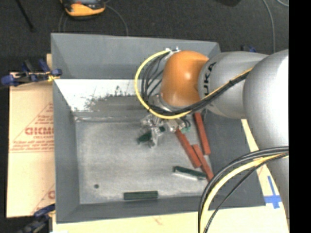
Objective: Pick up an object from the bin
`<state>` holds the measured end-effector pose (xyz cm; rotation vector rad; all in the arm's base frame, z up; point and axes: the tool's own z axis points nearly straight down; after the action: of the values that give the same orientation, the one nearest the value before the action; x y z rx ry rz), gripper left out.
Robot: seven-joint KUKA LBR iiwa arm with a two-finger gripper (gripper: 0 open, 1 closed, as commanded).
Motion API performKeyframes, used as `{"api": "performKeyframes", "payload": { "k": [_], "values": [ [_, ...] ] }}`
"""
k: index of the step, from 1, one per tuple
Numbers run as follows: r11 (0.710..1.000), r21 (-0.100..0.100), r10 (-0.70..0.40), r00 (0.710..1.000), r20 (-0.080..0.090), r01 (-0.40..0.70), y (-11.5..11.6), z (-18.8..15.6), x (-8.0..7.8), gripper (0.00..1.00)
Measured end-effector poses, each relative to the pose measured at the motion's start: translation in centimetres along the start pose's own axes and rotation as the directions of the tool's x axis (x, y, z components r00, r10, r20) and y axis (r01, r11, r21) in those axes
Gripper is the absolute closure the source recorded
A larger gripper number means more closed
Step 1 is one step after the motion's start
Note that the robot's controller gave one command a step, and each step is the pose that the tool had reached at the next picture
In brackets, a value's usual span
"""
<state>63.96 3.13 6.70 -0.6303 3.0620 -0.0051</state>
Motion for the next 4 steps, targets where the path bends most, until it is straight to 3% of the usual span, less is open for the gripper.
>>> {"api": "performKeyframes", "payload": {
  "k": [4],
  "values": [
    [1.0,-0.006,-0.02,1.0,-0.012,0.02,0.1,-3.1,0.1,1.0]
  ]
}}
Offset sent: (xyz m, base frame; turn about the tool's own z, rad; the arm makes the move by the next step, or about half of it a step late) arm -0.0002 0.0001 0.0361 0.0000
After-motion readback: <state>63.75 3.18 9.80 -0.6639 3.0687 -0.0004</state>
